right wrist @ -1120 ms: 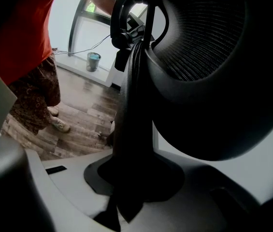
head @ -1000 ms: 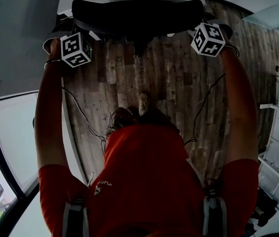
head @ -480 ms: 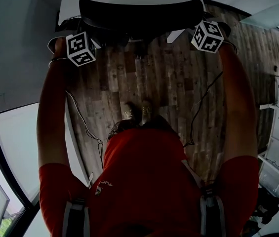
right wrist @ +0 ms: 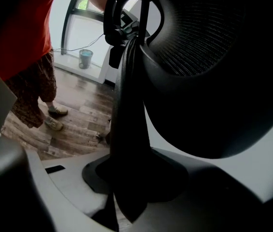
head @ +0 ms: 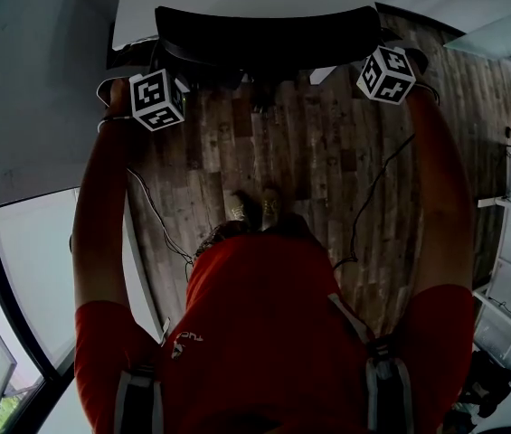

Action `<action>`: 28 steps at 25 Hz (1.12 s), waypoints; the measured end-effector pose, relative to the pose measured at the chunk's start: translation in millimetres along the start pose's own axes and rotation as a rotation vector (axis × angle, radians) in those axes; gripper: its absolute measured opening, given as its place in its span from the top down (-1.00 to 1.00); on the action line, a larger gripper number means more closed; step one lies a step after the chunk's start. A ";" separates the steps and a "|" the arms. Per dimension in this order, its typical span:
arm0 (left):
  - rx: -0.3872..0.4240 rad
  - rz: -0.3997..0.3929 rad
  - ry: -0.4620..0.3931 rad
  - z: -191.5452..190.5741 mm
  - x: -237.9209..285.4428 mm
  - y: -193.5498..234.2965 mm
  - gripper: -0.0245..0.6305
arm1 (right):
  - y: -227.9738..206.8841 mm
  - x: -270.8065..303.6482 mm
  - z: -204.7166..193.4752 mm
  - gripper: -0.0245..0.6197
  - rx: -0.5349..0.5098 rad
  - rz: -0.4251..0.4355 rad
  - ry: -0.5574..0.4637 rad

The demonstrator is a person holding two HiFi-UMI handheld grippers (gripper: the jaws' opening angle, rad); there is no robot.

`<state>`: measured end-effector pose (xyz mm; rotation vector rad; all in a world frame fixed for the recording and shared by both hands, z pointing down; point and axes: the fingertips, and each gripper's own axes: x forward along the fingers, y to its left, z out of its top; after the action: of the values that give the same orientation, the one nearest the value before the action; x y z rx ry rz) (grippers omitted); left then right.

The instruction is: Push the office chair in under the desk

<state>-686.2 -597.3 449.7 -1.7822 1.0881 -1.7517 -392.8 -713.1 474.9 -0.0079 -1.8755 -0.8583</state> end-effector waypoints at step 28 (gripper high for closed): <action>-0.802 0.242 -0.652 86.7 -184.0 7.6 0.29 | 32.9 -138.3 78.0 0.39 0.602 -0.409 -0.510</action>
<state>-586.6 -481.9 314.8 -2.2736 1.7077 -0.4949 -377.6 -594.8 364.9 0.5939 -2.6135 -0.5476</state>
